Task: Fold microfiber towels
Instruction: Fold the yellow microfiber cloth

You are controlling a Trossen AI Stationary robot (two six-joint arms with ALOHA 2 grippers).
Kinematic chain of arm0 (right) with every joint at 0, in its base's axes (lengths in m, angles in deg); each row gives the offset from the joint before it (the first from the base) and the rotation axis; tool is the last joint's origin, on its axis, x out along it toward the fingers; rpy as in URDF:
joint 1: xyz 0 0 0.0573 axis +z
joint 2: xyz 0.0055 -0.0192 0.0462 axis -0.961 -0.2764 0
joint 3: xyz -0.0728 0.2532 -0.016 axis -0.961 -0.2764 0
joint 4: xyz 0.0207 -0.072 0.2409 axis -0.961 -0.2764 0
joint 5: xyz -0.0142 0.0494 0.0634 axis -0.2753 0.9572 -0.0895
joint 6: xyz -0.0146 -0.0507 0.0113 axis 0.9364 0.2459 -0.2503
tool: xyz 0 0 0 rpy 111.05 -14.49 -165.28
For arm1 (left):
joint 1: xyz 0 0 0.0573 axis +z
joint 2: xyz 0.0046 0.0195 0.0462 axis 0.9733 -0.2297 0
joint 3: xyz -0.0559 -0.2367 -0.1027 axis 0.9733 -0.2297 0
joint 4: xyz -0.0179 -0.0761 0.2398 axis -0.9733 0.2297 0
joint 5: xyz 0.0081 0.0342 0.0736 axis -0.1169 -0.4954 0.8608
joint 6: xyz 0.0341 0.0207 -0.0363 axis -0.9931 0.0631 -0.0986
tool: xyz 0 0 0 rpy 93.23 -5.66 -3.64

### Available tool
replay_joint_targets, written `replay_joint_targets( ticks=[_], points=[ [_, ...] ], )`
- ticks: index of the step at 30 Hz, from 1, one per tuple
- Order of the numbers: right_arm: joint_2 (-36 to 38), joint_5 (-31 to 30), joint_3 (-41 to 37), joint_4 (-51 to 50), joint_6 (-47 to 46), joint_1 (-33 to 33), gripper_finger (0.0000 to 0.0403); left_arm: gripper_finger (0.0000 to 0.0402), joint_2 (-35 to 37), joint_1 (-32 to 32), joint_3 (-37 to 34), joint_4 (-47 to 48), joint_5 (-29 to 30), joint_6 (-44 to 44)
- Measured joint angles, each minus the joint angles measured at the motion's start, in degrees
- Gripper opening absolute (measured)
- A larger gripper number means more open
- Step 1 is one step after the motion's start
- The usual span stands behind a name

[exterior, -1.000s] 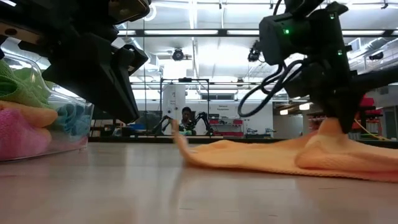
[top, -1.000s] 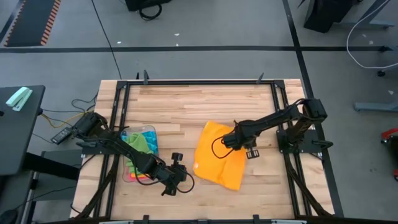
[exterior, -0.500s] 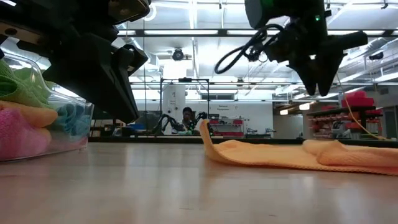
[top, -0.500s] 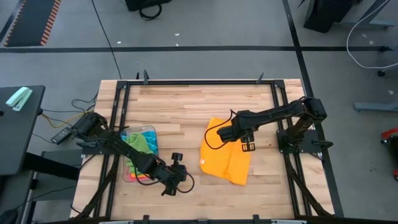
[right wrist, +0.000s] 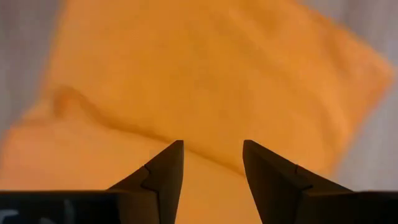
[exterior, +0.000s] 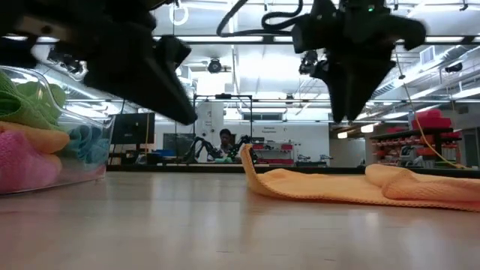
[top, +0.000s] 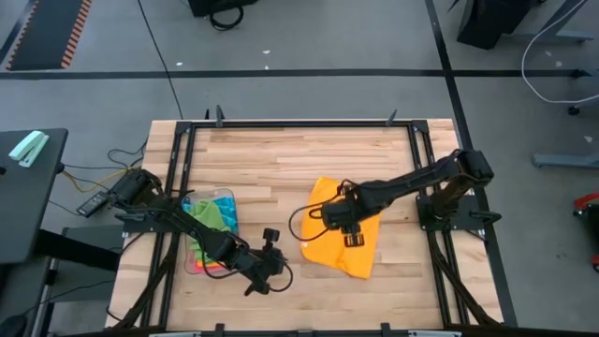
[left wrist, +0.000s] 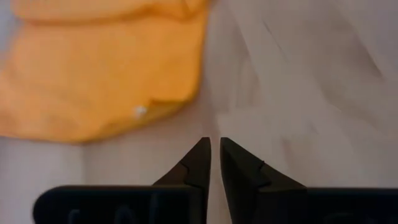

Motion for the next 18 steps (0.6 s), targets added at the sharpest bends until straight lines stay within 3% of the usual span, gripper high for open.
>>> replay_joint_targets(
  ticks=[5,13,16,18],
  points=[
    [0.0,2.3,-4.5,6.6,-11.7,5.8,0.0174,0.006,-1.4,1.5,0.0,-5.4,6.5,-2.4],
    [-0.1,2.0,-11.5,14.6,-25.2,15.9,0.0174,0.0058,-7.5,8.9,0.0,-16.0,6.7,-6.2],
    [0.0,0.1,-13.8,21.1,-26.8,19.6,0.0174,0.0051,-9.7,11.7,0.0,-16.3,2.1,-6.0],
    [-0.1,-0.2,-15.8,25.4,-27.5,21.9,0.0174,0.0048,-11.1,12.9,-0.1,-17.1,-4.8,-4.8]
  ],
)
